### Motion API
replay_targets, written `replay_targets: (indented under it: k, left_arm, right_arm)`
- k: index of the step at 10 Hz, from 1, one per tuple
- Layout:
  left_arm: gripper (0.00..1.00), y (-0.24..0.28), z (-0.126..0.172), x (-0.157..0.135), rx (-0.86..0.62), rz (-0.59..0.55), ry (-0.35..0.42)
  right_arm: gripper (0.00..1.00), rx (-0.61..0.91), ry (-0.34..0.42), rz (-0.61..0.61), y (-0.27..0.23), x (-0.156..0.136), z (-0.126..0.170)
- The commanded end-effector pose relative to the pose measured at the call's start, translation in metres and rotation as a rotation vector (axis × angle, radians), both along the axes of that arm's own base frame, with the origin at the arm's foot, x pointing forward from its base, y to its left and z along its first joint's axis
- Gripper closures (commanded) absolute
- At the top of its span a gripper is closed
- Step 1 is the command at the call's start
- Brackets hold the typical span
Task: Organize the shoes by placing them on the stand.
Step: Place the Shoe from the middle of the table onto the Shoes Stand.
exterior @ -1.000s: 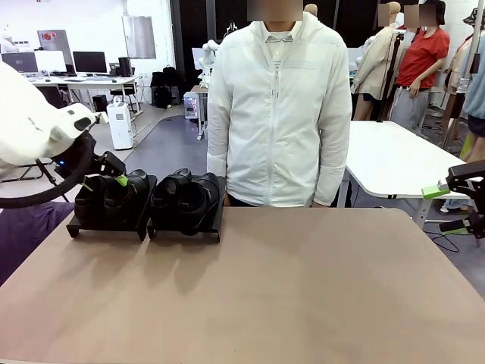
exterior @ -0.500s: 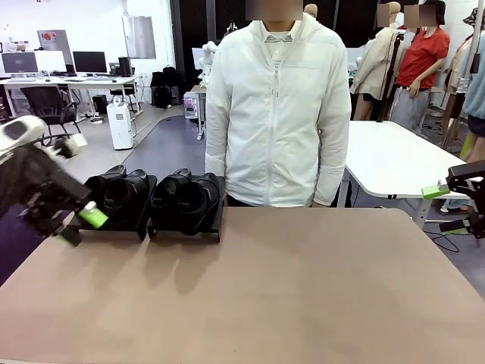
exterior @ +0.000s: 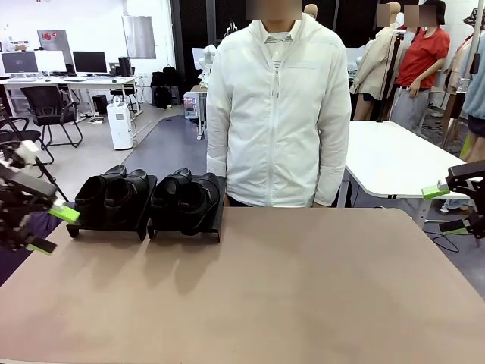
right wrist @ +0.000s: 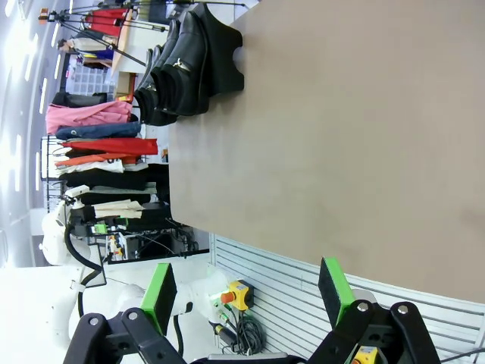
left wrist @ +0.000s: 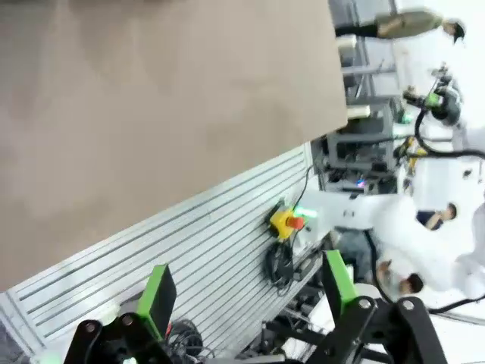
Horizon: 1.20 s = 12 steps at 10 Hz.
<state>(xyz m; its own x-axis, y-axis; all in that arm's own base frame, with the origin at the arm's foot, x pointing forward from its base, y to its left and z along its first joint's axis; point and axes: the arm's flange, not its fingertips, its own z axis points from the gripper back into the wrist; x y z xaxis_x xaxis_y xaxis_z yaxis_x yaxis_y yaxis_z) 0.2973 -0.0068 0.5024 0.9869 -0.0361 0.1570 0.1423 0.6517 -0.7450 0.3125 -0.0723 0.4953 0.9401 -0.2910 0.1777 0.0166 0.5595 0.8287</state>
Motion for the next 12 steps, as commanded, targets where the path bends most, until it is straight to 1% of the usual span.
replay_targets:
  k: [1,12]
  left_arm:
    - [0.0,-0.0098,0.0016,0.0056,0.012,-0.057,-0.017]
    - [0.0,-0.0098,0.0016,0.0056,0.012,-0.057,-0.017]
  right_arm:
    - [0.0,0.029,-0.004,-0.008,0.0007,0.0018,0.0046]
    - [0.0,0.029,-0.004,-0.008,0.0007,0.0018,0.0046]
